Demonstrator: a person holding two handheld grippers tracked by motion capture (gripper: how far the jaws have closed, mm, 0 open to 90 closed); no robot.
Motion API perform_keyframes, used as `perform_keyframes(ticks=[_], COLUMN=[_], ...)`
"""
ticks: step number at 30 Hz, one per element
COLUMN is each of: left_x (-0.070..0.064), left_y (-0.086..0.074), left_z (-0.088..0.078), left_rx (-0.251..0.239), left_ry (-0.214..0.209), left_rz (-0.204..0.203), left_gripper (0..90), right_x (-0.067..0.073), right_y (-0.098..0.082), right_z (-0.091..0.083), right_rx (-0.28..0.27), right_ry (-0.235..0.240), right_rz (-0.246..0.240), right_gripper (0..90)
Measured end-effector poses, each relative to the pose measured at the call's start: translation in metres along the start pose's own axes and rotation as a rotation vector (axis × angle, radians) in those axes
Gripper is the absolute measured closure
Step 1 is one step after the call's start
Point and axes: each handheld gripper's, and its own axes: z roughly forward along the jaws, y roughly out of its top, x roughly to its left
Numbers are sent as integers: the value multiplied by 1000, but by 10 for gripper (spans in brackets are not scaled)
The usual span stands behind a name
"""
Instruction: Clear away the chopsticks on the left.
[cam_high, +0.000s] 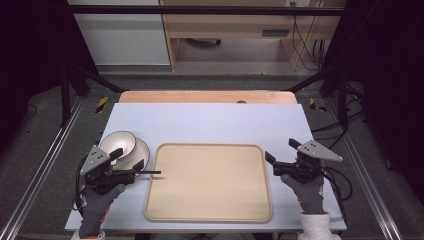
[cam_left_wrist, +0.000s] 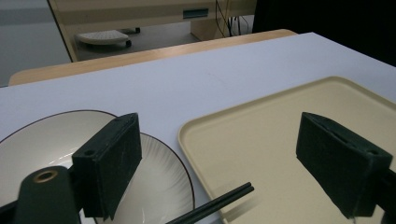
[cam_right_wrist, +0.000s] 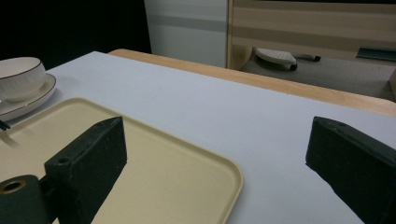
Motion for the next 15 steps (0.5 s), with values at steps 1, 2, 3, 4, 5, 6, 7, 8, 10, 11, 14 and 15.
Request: perform_keyframes(ticks=[1, 2, 3, 4, 5, 6, 7, 8, 10, 11, 14, 15], left_x=[0, 1, 1, 2, 3, 4, 4, 6, 6, 6, 7, 7], left_y=[0, -2, -2, -3, -4, -6, -6, -9, -10, -12, -20, -20], left_z=[0, -3, -3, -5, -7, -9, -9, -12, -13, -14, -19, -19], left_rx=[0, 1, 1, 3, 4, 3, 3, 5, 8, 10, 31, 31], left_ry=[0, 5, 5, 5, 7, 5, 5, 6, 7, 8, 7, 7], left_rz=[0, 2, 2, -1, -4, -9, -9, -10, -8, -8, -3, -3], left_gripper=[139, 139, 140, 140, 140, 140, 140, 139, 140, 139, 138, 137], right_x=[0, 1, 1, 2, 3, 5, 6, 9, 10, 12, 17, 18], right_y=[0, 0, 0, 0, 1, 2, 2, 3, 4, 4, 5, 5], right_z=[0, 0, 0, 0, 0, 1, 1, 1, 2, 2, 4, 3], right_rx=[4, 5, 5, 7, 12, 14, 14, 16, 15, 20, 27, 29], right_ry=[3, 2, 2, 1, -1, -1, 2, 7, 9, 10, 16, 17], right_rz=[-4, -10, -10, -11, -18, -37, -41, -40, -43, -51, -56, -52], right_gripper=[53, 53, 53, 53, 53, 52, 53, 53, 53, 53, 53, 53])
